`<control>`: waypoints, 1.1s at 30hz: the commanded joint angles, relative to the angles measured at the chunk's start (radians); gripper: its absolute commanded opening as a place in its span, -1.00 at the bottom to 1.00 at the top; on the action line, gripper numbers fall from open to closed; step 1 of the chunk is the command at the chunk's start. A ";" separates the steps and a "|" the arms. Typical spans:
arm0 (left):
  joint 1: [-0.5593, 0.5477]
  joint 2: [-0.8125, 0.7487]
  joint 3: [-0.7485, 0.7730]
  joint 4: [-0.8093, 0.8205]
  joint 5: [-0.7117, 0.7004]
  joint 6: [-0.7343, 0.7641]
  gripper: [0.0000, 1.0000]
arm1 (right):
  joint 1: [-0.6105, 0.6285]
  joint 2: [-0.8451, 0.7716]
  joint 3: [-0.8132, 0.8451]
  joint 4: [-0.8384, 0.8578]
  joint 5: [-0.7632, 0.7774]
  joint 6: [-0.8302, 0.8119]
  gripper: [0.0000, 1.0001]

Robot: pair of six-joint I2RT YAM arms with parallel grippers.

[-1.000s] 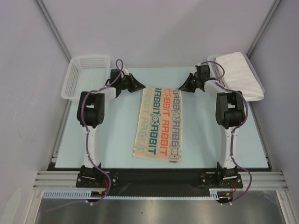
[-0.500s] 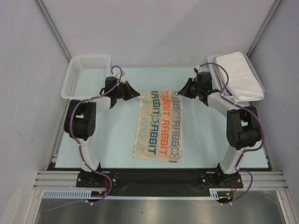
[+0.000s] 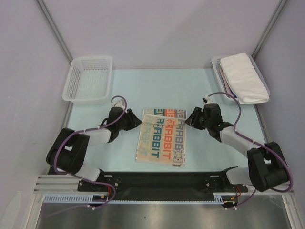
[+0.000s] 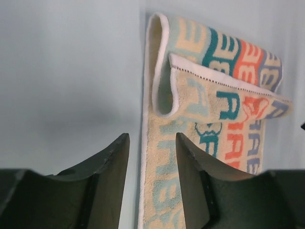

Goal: Fold and stack the towels
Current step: Fold the towel

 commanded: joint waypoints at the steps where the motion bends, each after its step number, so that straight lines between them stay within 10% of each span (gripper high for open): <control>1: 0.006 -0.120 0.049 -0.049 -0.135 -0.020 -0.04 | -0.011 -0.114 -0.008 0.013 0.051 -0.002 -0.08; 19: -0.076 0.340 0.718 -0.503 0.015 0.116 -0.27 | 0.038 0.240 0.368 -0.179 0.169 0.004 -0.49; 33: -0.096 0.521 0.869 -0.637 0.029 0.153 -0.22 | 0.209 0.628 0.717 -0.157 0.117 0.043 -0.58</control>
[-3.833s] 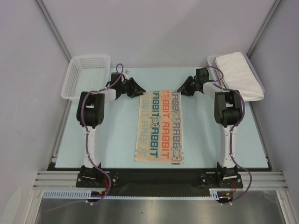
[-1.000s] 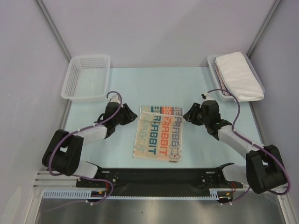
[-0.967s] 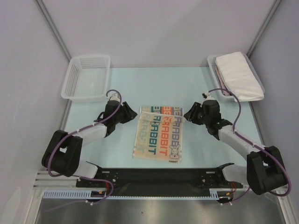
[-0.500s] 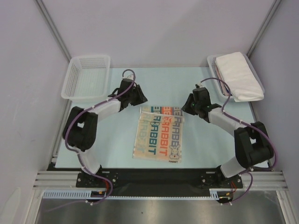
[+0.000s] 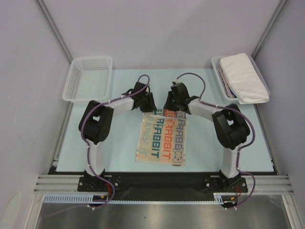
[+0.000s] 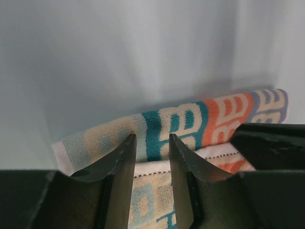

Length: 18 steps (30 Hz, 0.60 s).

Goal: Fold and stack the towels
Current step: Fold the towel

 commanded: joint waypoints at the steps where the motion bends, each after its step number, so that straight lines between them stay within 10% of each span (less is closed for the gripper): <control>1: 0.004 0.020 0.048 -0.051 0.010 0.026 -0.22 | 0.034 0.093 0.085 -0.003 0.013 0.022 -0.58; 18: 0.030 0.093 0.126 -0.143 -0.004 0.007 -0.37 | 0.090 -0.001 -0.053 0.017 -0.098 -0.017 -0.65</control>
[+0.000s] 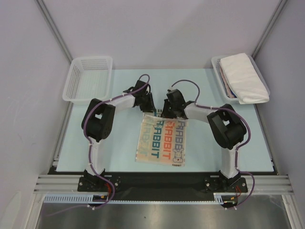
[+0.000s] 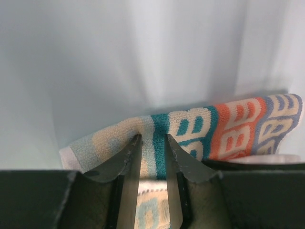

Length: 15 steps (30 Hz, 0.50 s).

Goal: Fold and stack the towels
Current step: Fold the towel

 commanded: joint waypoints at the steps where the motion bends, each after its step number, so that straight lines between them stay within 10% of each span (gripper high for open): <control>1: 0.018 0.019 0.031 -0.030 -0.004 0.006 -0.37 | 0.023 -0.089 -0.035 0.002 -0.080 -0.035 -0.69; 15: 0.029 0.016 0.031 -0.038 0.005 0.009 -0.37 | 0.161 -0.368 -0.328 -0.010 -0.096 -0.061 -0.69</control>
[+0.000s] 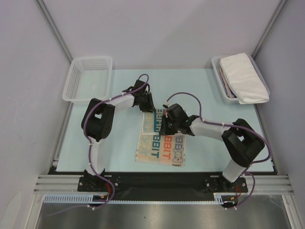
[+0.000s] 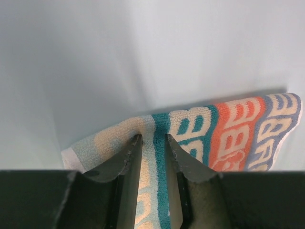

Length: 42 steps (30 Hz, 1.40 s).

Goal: Fold and stack the towels
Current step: Fold the towel

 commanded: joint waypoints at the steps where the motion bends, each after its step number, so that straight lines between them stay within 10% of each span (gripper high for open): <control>1: 0.016 0.001 0.021 -0.025 -0.017 0.011 -0.36 | 0.016 -0.085 -0.048 -0.006 0.016 0.003 -0.69; 17: 0.025 -0.348 -0.058 -0.085 -0.198 -0.041 0.24 | -0.286 -0.402 -0.217 -0.173 0.195 0.038 -0.51; 27: -0.007 -0.626 -0.549 0.009 -0.195 -0.199 0.03 | -0.354 -0.390 -0.298 -0.106 0.101 0.023 -0.44; 42: -0.044 -0.700 -0.739 0.148 -0.080 -0.265 0.02 | -0.349 -0.298 -0.349 0.040 0.041 0.067 -0.35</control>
